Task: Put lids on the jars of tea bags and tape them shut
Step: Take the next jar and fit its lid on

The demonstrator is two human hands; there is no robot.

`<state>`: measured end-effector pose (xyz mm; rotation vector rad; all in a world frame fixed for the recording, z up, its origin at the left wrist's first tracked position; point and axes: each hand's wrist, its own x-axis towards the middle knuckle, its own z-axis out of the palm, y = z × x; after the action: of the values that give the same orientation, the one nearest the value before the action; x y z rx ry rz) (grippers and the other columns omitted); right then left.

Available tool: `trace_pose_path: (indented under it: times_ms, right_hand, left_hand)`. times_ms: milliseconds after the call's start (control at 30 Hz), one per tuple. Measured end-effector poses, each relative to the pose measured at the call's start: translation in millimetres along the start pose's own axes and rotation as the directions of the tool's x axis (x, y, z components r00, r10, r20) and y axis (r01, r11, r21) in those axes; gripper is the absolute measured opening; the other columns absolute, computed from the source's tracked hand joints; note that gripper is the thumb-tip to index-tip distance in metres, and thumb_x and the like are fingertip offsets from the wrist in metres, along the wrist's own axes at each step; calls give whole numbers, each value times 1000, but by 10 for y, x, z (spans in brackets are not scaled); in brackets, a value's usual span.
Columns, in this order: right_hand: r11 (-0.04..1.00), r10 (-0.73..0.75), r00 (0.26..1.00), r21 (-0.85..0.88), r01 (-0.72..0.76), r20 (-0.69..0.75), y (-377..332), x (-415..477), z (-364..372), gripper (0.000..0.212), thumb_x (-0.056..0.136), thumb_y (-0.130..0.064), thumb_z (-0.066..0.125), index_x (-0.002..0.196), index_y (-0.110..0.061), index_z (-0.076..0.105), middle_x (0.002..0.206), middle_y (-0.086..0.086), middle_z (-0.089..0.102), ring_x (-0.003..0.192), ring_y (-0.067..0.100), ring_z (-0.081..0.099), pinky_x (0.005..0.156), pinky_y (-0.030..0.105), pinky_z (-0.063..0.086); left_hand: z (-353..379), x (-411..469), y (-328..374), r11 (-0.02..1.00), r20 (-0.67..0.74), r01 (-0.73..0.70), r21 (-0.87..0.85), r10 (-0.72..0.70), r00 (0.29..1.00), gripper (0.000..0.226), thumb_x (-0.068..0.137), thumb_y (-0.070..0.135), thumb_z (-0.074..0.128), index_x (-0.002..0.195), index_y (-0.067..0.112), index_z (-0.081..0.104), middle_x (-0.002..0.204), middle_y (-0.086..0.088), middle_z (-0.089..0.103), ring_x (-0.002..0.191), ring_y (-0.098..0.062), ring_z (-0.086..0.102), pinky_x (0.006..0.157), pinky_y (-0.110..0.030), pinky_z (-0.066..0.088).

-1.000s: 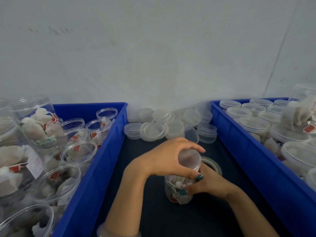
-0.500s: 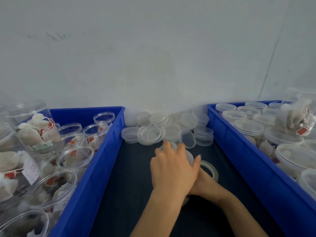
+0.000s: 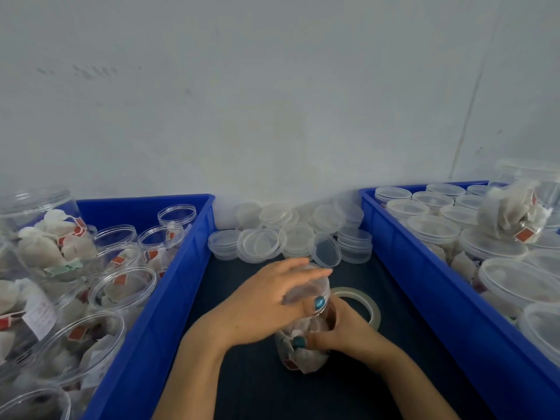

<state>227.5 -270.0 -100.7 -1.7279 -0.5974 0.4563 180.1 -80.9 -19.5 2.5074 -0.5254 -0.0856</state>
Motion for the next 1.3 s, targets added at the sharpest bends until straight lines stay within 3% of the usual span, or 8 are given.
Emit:
trace_pose_path:
  times_ms: [267, 433, 533, 733, 833, 933, 1067, 1300]
  right_hand:
    - [999, 3, 1000, -48, -2, 21, -20, -42, -15, 59, 78, -8, 84, 125, -29, 56, 117, -19, 71, 112, 3, 66, 87, 13, 51]
    - [993, -59, 998, -101, 56, -22, -64, -54, 63, 66, 75, -9, 87, 127, -33, 54, 120, -24, 68, 115, -3, 62, 93, 13, 49]
    - [986, -120, 991, -128, 111, -61, -81, -52, 134, 72, 72, -12, 90, 127, -37, 51, 123, -29, 65, 117, -6, 60, 92, 10, 47]
    - [960, -212, 967, -218, 179, -139, -161, -44, 360, 77, 64, -39, 88, 110, -78, 41, 119, -34, 64, 115, -10, 59, 91, 16, 49]
    - [965, -192, 969, -210, 157, -156, -122, -25, 365, 69, 64, -42, 88, 121, -52, 51, 118, -25, 67, 113, -3, 62, 93, 24, 52]
    - [977, -142, 984, -176, 121, -107, -94, -21, 284, 62, 70, -30, 90, 121, -32, 56, 117, -23, 67, 111, -1, 64, 93, 22, 52]
    - [986, -142, 989, -90, 138, -46, -84, 3, 216, 69, 77, -11, 86, 134, -28, 50, 124, -18, 68, 118, 4, 63, 97, 18, 50]
    - [990, -137, 990, -22, 136, -31, -25, 10, 218, 75, 80, -9, 84, 140, -29, 42, 129, -14, 65, 123, 9, 61, 100, 25, 51]
  left_hand:
    - [187, 35, 164, 953, -177, 215, 212, -179, 968, 67, 81, 81, 39, 144, 60, 29, 134, 11, 32, 129, -10, 30, 89, -29, 39]
    - [403, 69, 442, 737, -483, 566, 370, -368, 795, 72, 85, 80, 26, 137, 33, 42, 119, -7, 38, 101, -21, 37, 75, -35, 32]
    - [396, 80, 475, 663, -504, 638, 392, -426, 752, 73, 90, 77, 21, 137, 24, 41, 113, -12, 38, 91, -22, 30, 72, -36, 30]
    - [208, 109, 426, 593, -427, 703, 394, -559, 711, 77, 94, 74, 17, 140, 16, 39, 122, -19, 45, 89, -26, 37, 70, -36, 31]
    - [155, 68, 314, 720, -354, 620, 313, -517, 779, 83, 93, 77, 20, 145, 14, 34, 137, -16, 41, 112, -26, 45, 84, -37, 40]
    - [68, -25, 151, 946, -77, 307, 100, -301, 951, 81, 93, 73, 33, 158, 32, 12, 162, 5, 17, 147, -14, 20, 114, -39, 32]
    - [-15, -165, -68, 961, -31, -48, -274, 41, 999, 62, 101, 41, 55, 150, 59, 23, 156, 34, 17, 143, 15, 14, 118, -26, 27]
    - [9, -124, -107, 1000, -71, 8, 11, -7, 997, 54, 89, 67, 49, 141, 66, 35, 146, 30, 32, 135, 7, 30, 111, -27, 37]
